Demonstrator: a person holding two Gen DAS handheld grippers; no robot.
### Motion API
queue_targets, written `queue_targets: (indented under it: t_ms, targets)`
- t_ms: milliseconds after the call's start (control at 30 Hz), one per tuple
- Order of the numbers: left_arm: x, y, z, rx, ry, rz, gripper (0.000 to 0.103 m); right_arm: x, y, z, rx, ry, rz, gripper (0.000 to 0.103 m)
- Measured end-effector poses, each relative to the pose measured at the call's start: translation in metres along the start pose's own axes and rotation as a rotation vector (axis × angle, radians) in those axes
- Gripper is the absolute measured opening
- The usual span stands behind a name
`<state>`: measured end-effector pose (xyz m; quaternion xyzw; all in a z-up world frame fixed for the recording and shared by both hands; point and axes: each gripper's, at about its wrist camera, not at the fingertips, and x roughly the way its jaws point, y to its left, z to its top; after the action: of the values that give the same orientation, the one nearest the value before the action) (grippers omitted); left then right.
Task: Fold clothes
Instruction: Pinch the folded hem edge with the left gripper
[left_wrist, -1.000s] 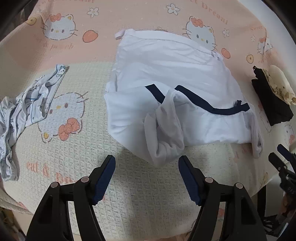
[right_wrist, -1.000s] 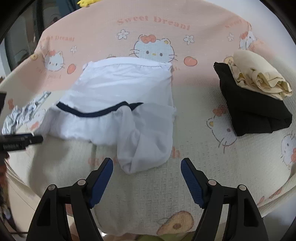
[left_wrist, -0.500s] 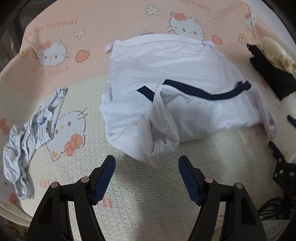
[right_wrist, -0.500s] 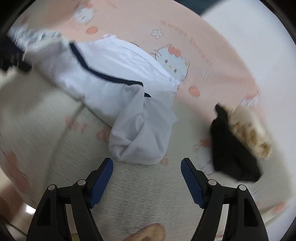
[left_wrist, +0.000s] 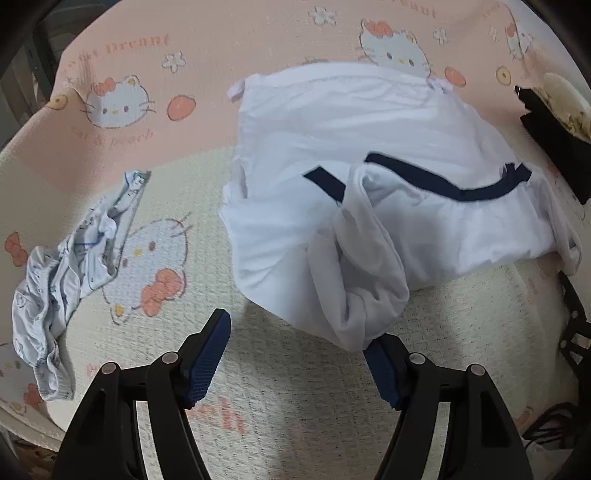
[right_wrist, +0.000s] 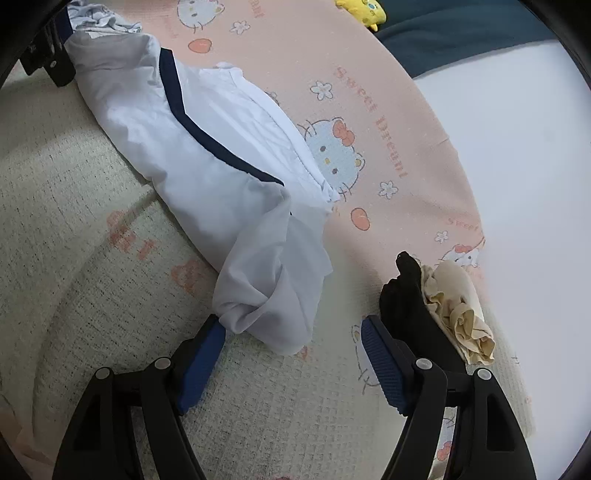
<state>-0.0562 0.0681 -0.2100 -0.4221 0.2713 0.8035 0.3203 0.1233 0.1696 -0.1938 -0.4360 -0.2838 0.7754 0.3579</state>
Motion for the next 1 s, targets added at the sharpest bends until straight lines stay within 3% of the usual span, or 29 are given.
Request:
queue_targets:
  t_ms: [167, 400, 433, 500, 533, 567, 600, 667, 867, 1000]
  targets:
    - [-0.002, -0.008, 0.001, -0.038, -0.011, -0.049, 0.069, -0.014, 0.002, 0.01, 0.053, -0.014, 0.108, 0.076]
    - [0.003, -0.019, -0.001, -0.025, -0.025, 0.022, 0.068, -0.006, 0.012, 0.011, 0.115, -0.005, 0.013, 0.076]
    - [0.003, -0.017, -0.001, -0.029, -0.029, 0.031, 0.064, -0.004, 0.011, 0.01, 0.129, 0.002, 0.008, 0.076]
    - [0.004, -0.009, -0.001, -0.064, -0.023, 0.027, 0.031, -0.001, 0.007, 0.008, 0.168, 0.026, 0.0, 0.075]
    - [0.004, -0.004, -0.001, -0.086, -0.017, 0.025, 0.028, 0.0, 0.005, 0.007, 0.189, 0.037, 0.004, 0.075]
    - [0.004, 0.001, -0.001, -0.109, -0.014, 0.015, 0.025, 0.001, 0.003, 0.006, 0.211, 0.046, 0.014, 0.069]
    - [0.003, 0.006, -0.001, -0.129, -0.018, -0.006, 0.02, 0.002, 0.001, 0.005, 0.232, 0.055, 0.024, 0.05]
    - [-0.002, 0.014, -0.001, -0.149, -0.032, -0.038, 0.017, 0.003, 0.002, 0.004, 0.244, 0.084, 0.053, 0.022]
    - [-0.012, 0.019, 0.01, -0.037, -0.053, -0.103, 0.016, -0.003, -0.023, 0.0, 0.309, 0.063, 0.165, 0.02]
    - [-0.009, 0.028, 0.022, 0.004, -0.048, -0.147, 0.016, 0.004, -0.049, 0.001, 0.386, 0.04, 0.295, 0.02]
